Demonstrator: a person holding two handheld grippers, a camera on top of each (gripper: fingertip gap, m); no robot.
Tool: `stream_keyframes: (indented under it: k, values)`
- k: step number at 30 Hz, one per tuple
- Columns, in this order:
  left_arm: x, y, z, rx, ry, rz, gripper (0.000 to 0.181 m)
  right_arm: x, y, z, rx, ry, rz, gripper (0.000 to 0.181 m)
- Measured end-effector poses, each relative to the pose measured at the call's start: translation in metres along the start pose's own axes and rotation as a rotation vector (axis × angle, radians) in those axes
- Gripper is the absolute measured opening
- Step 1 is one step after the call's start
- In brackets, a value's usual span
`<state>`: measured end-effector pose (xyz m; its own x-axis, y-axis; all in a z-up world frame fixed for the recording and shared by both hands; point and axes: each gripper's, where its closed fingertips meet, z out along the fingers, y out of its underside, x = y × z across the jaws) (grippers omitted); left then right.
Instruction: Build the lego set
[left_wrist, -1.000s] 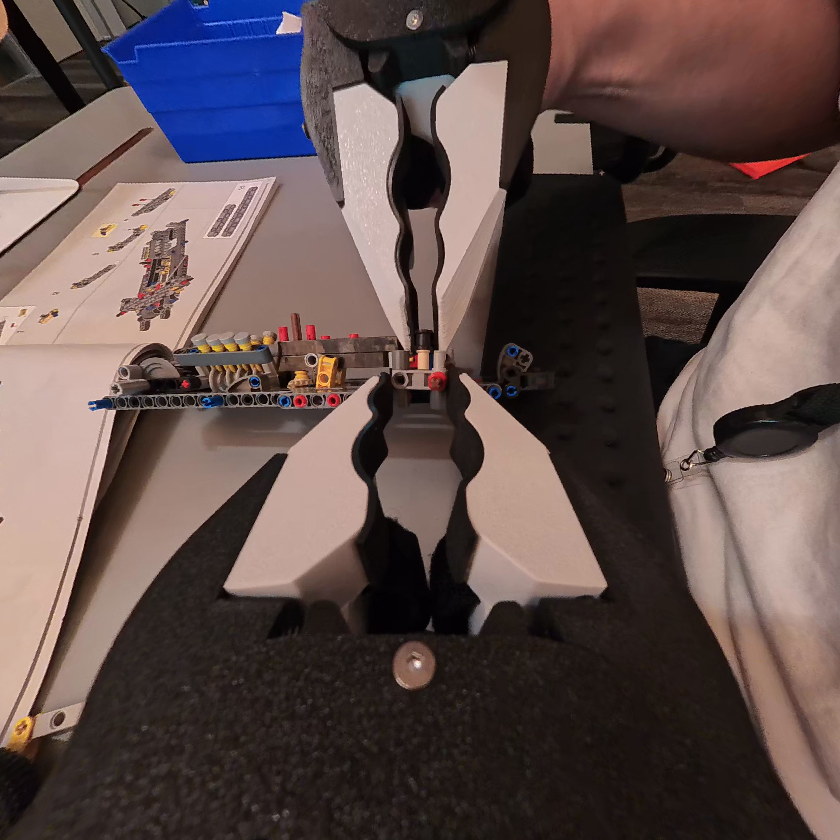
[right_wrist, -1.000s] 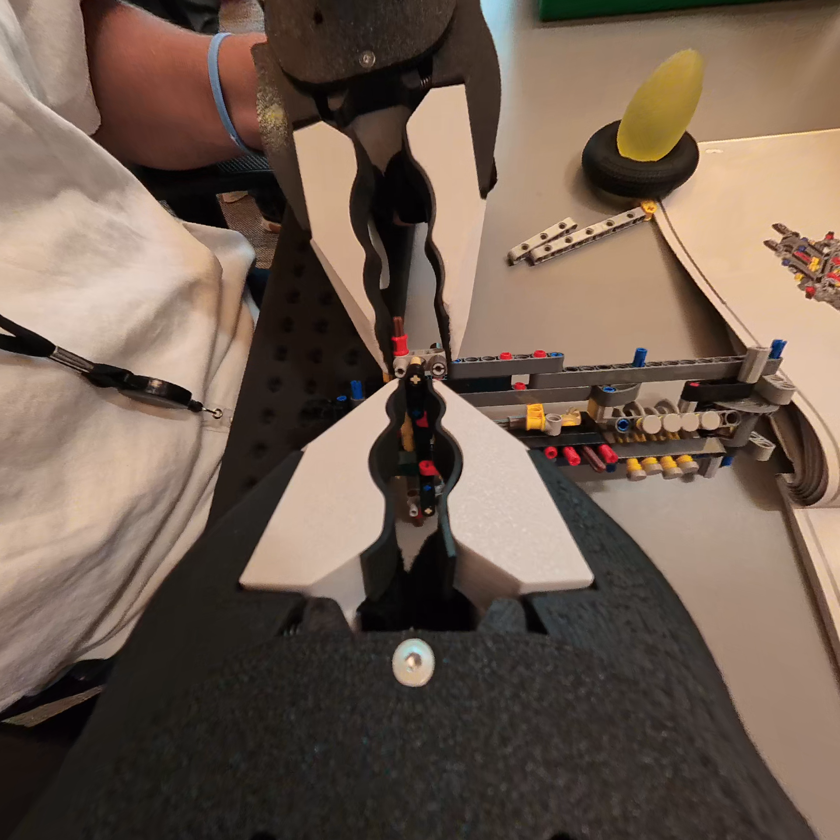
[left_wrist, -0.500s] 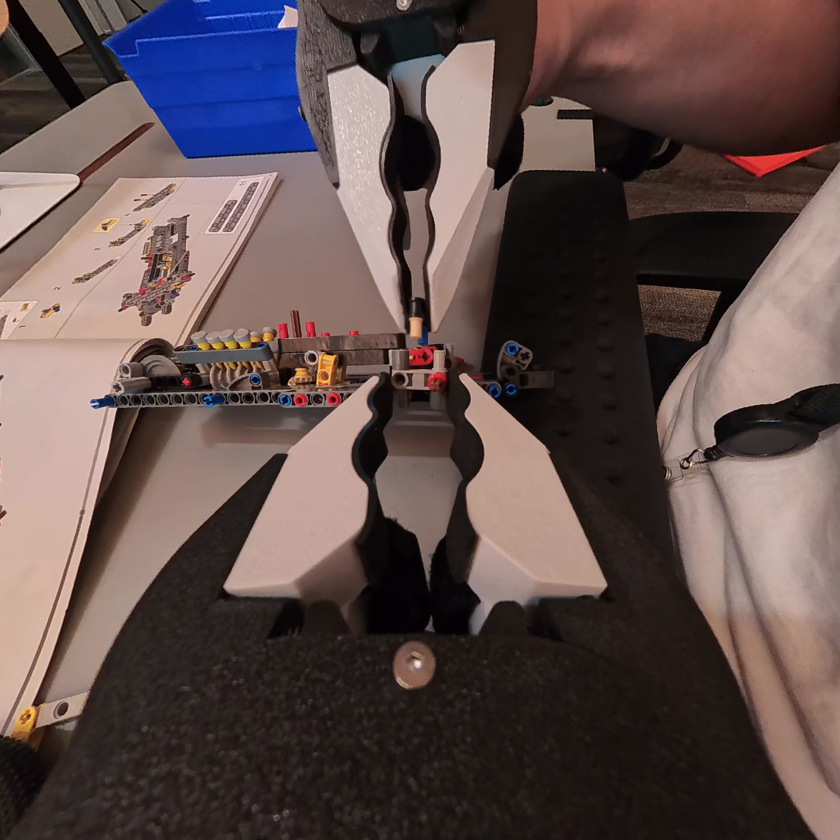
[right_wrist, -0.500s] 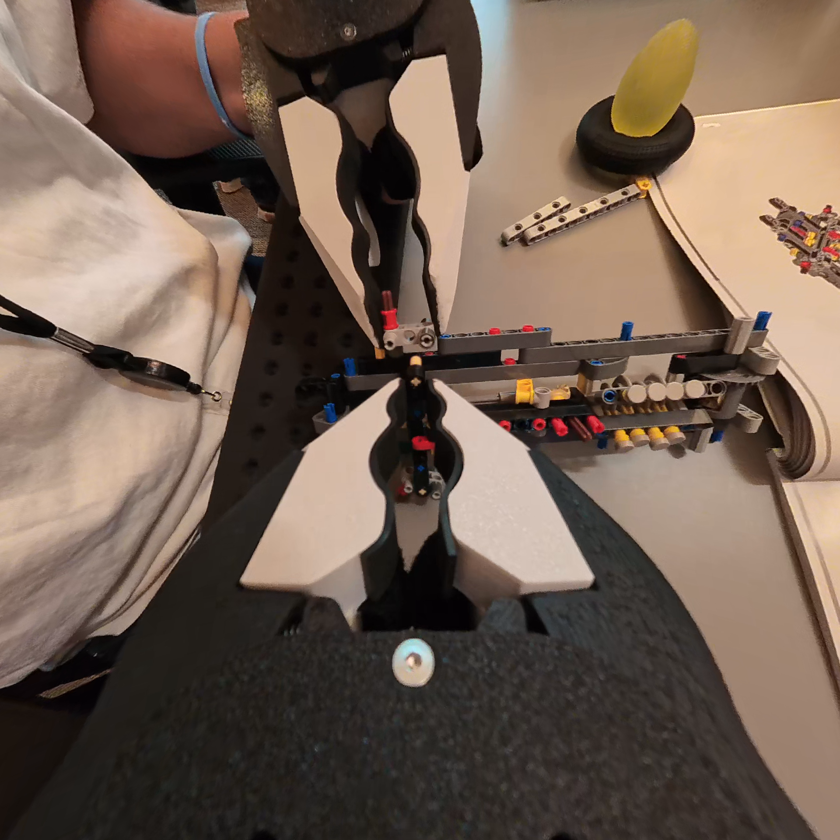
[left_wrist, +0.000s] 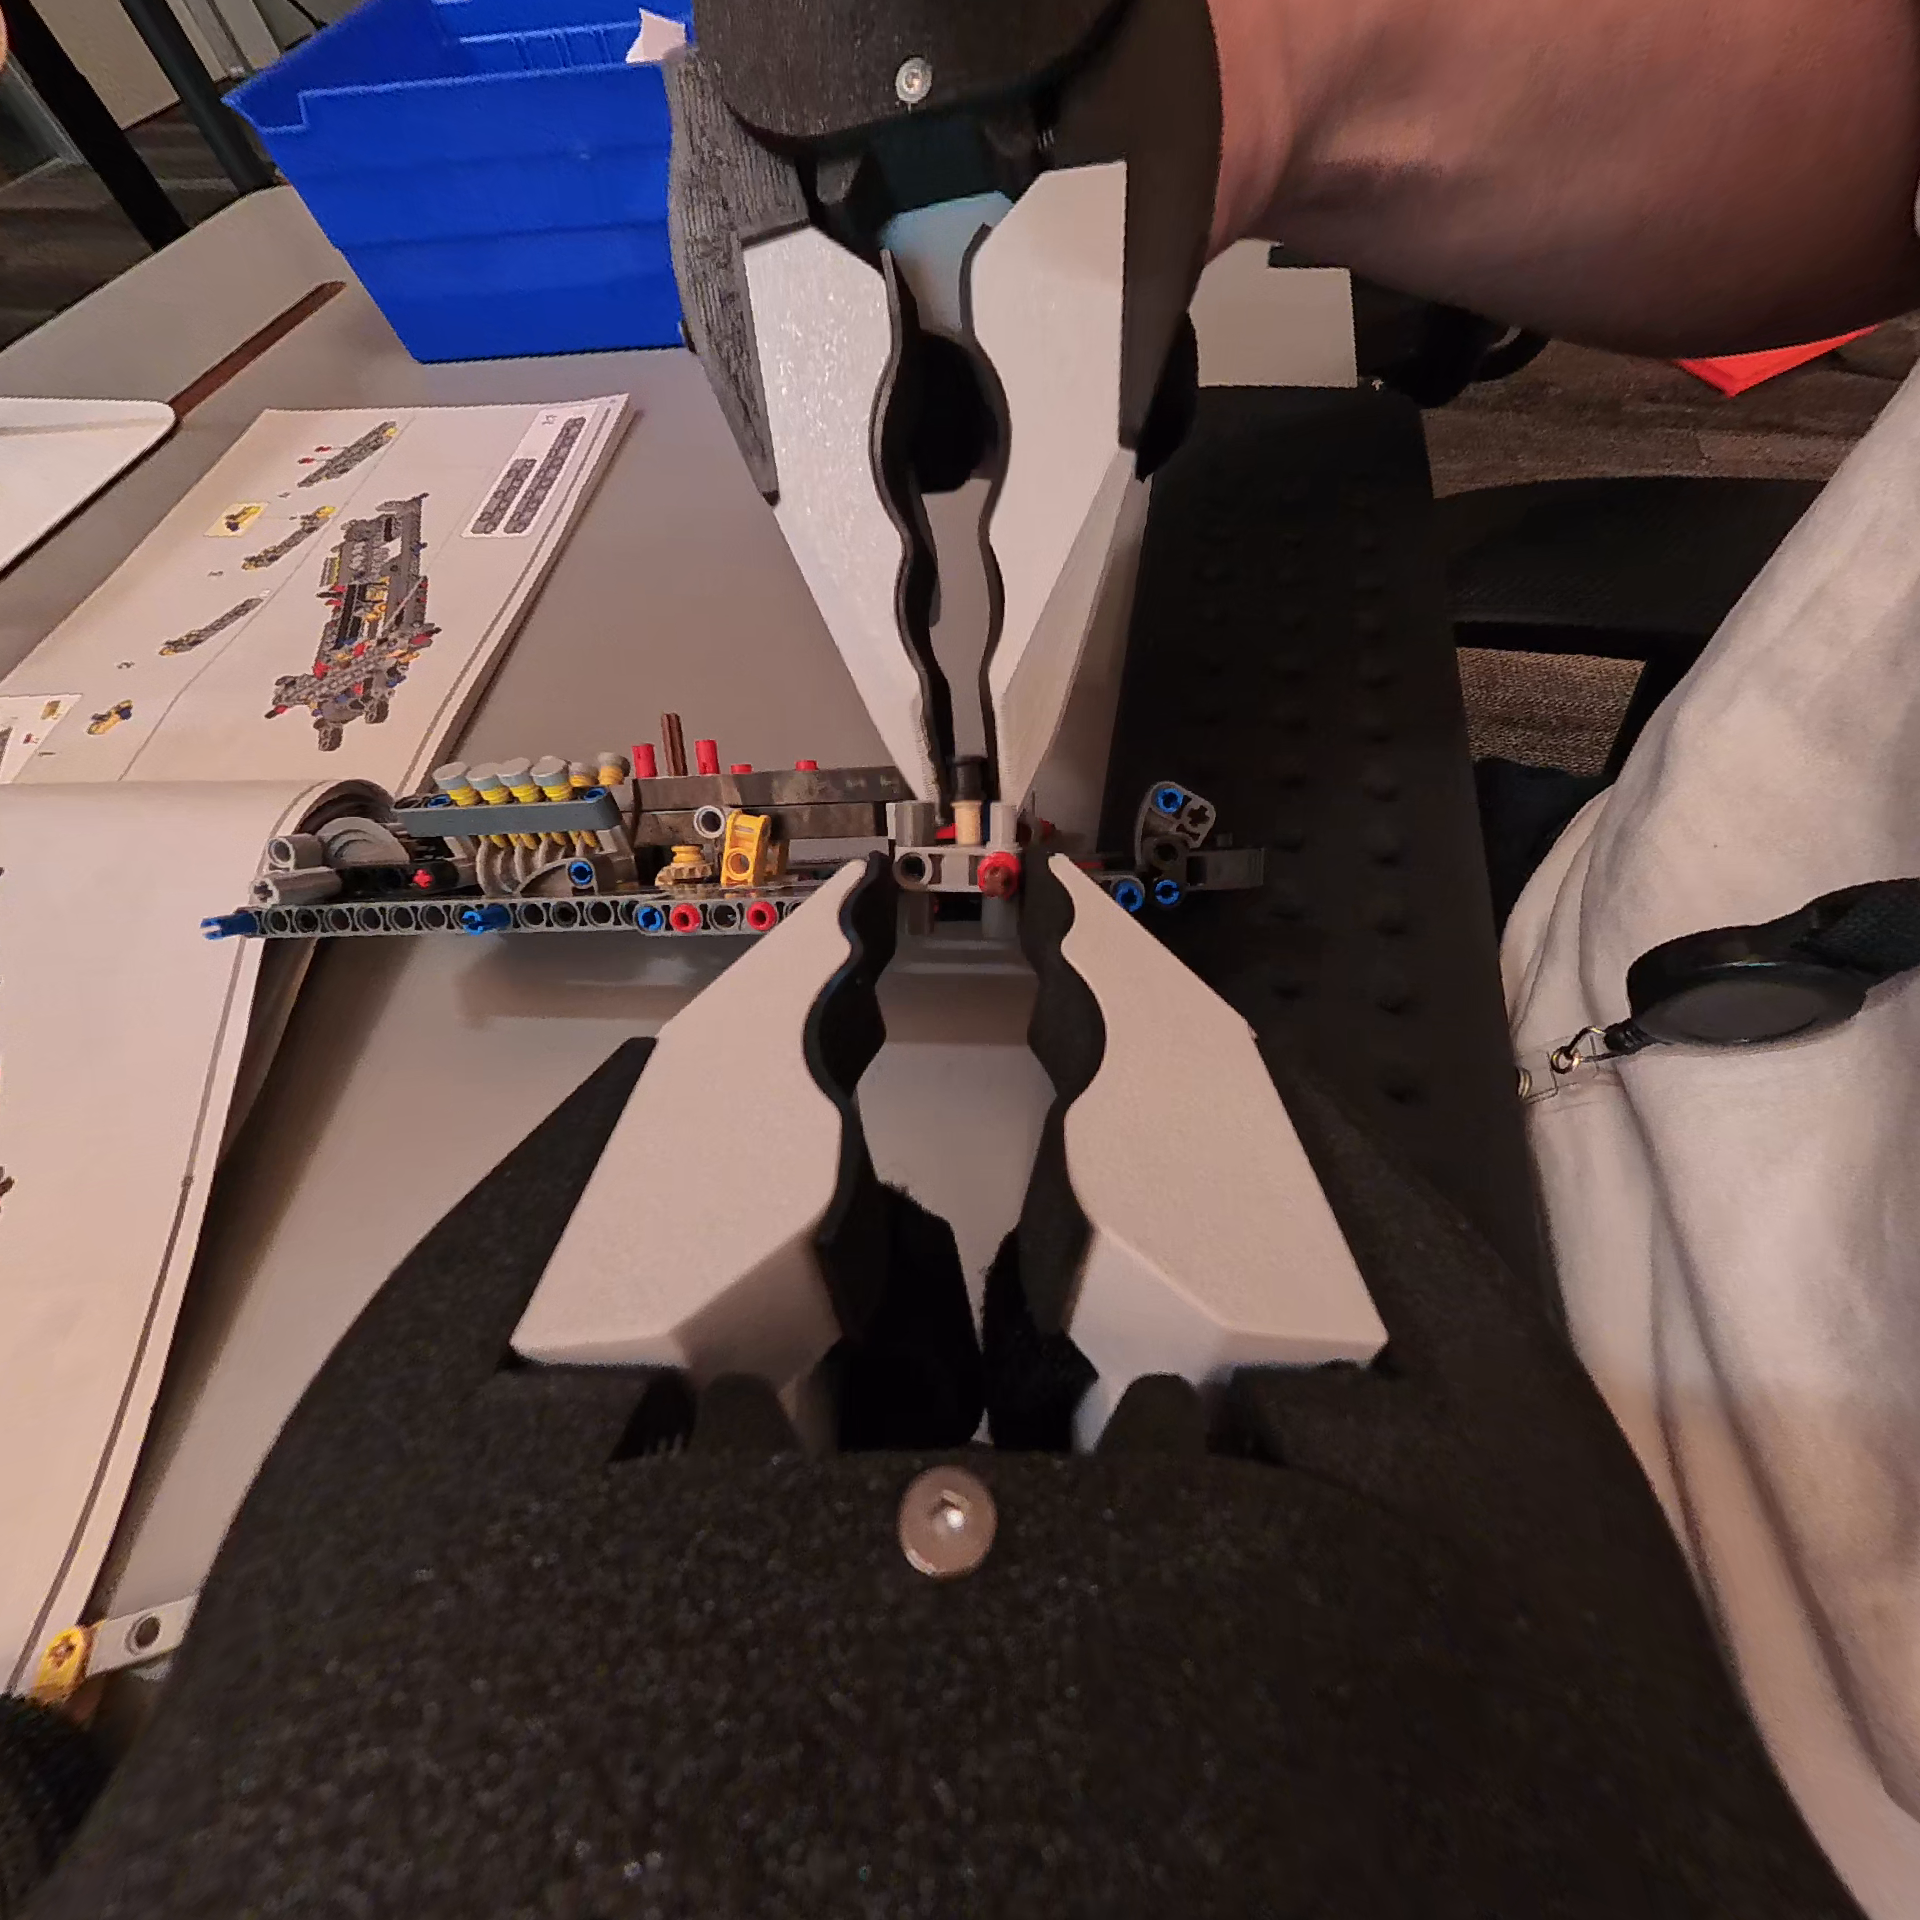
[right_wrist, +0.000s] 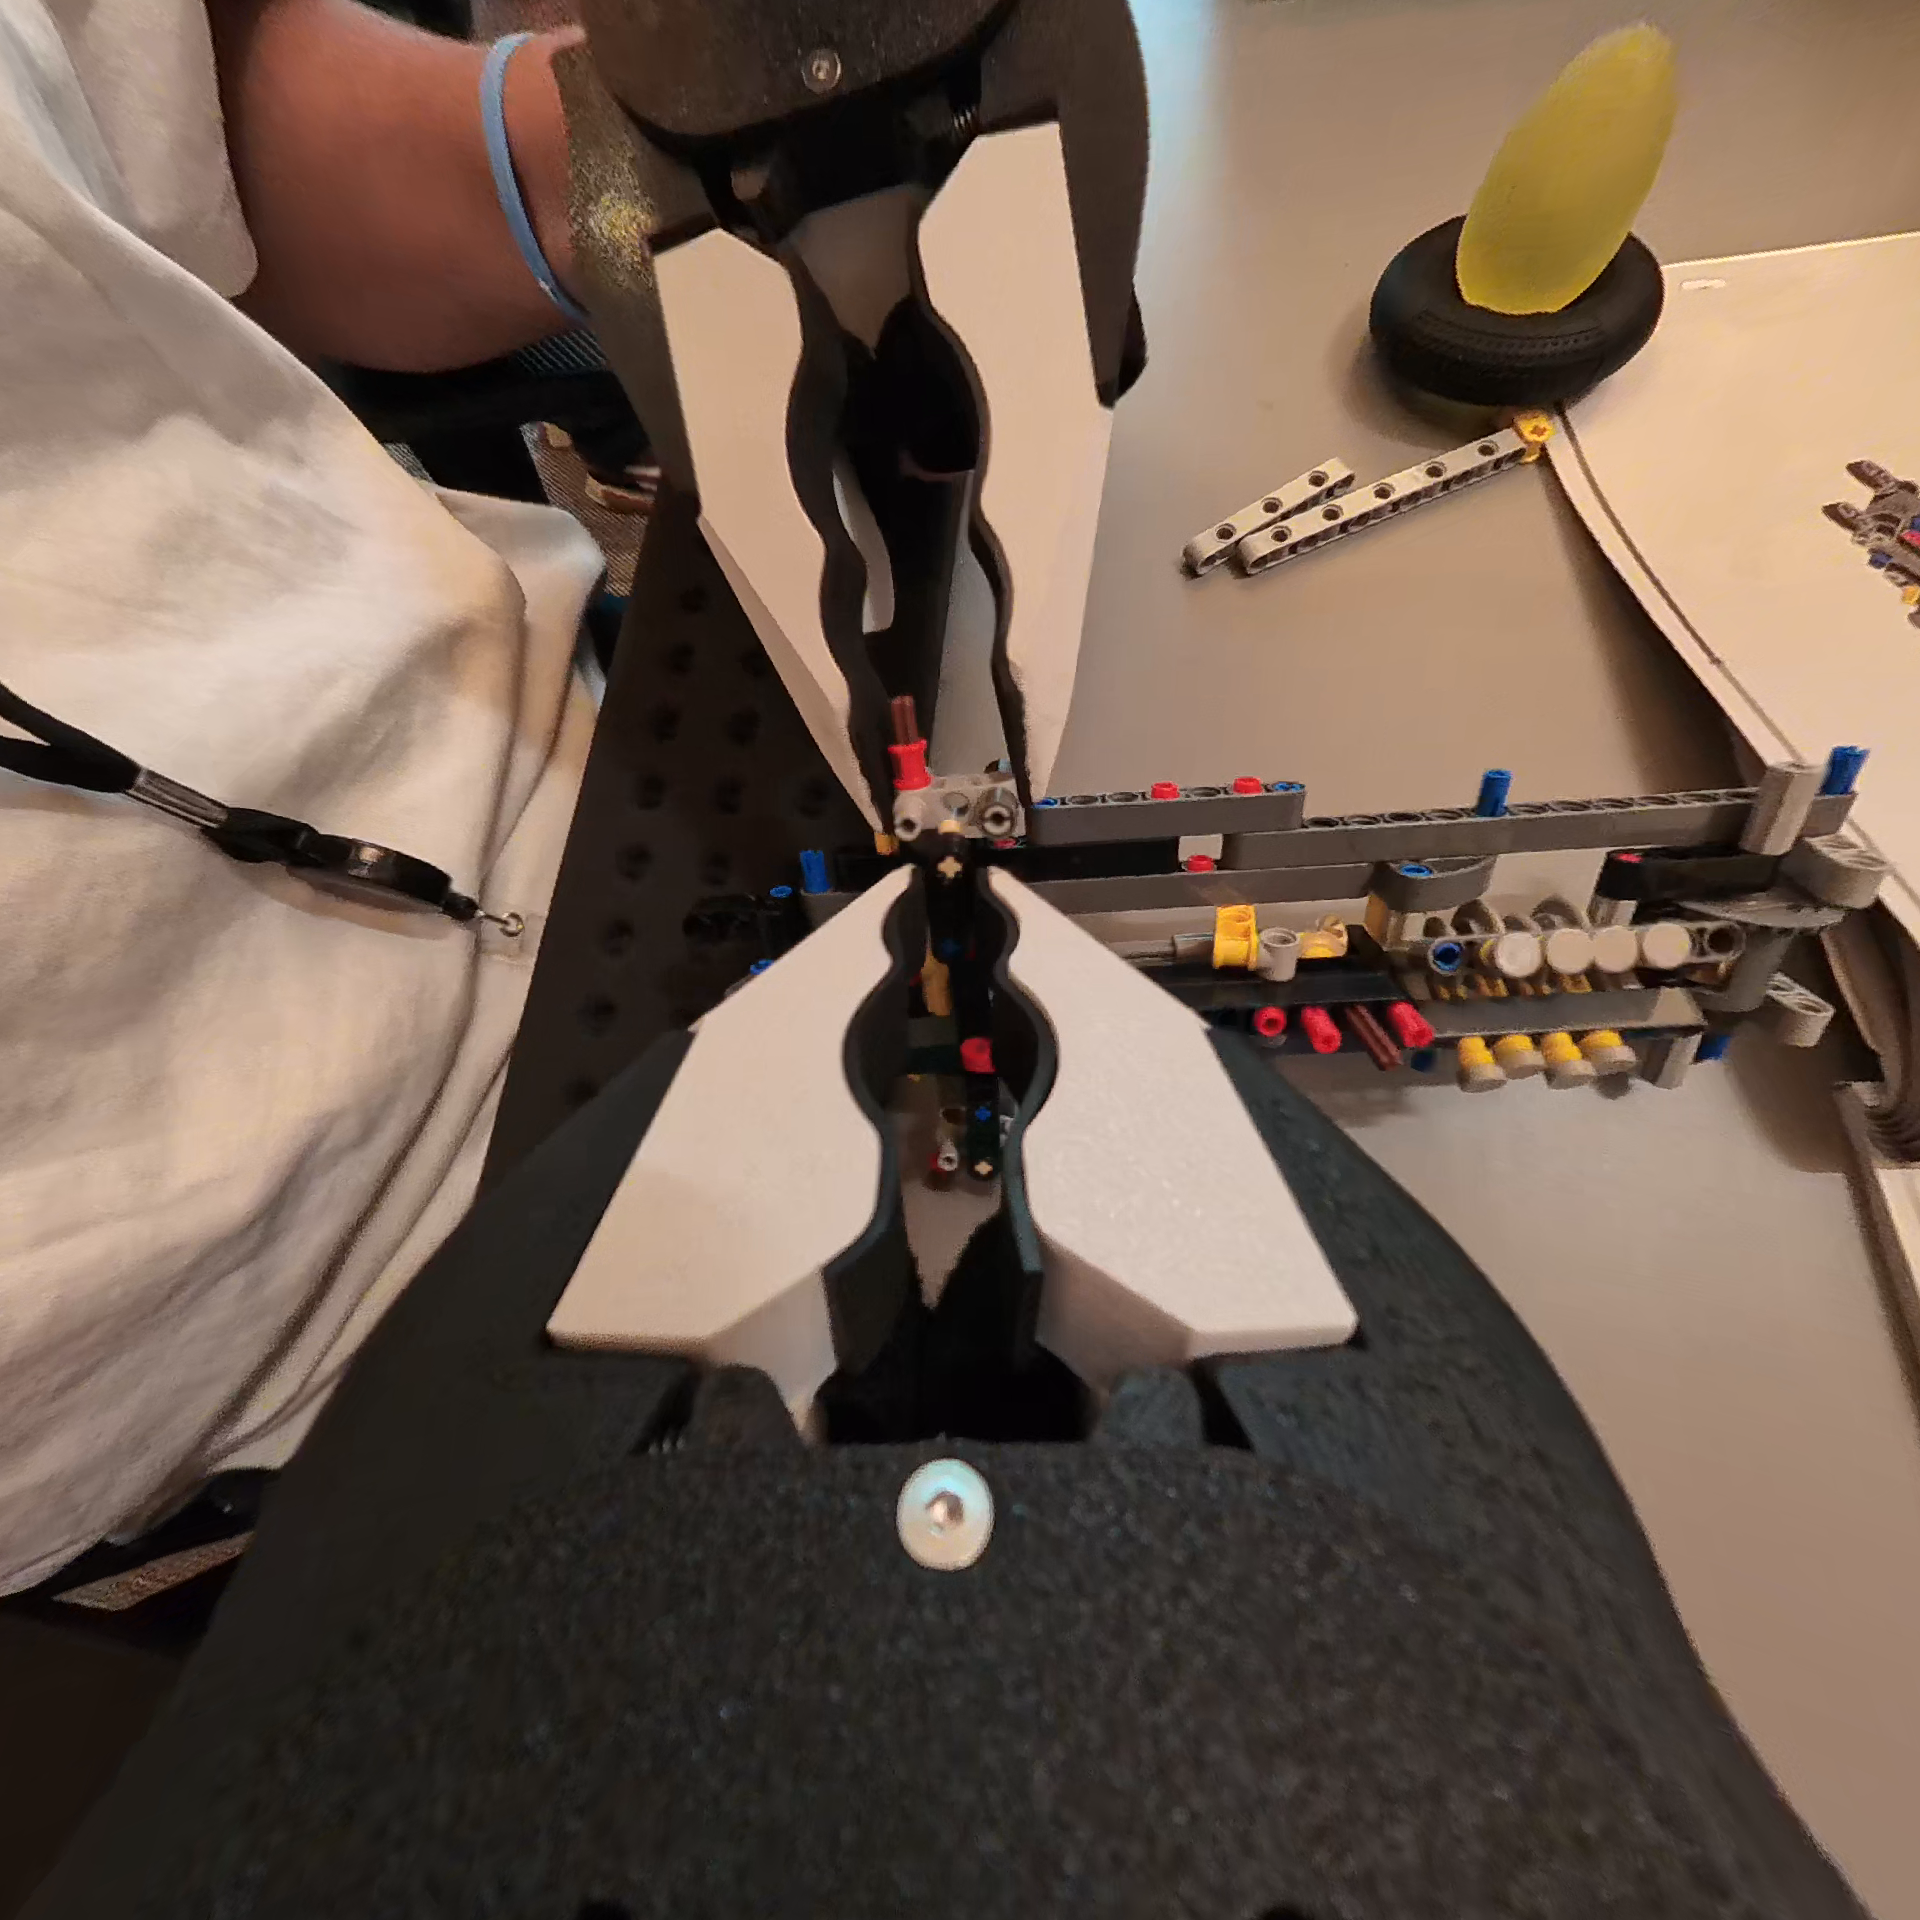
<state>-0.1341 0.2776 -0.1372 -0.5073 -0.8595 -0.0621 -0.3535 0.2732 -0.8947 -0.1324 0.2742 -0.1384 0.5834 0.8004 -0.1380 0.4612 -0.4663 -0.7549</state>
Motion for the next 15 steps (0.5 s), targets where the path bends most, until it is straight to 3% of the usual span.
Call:
stream_keyframes:
  k: [15]
  values:
    - [-0.0003,0.0004,-0.0003,0.000,-0.005,0.000,0.022,0.0006,0.0030,0.0081,-0.017,0.017,-0.046,0.015]
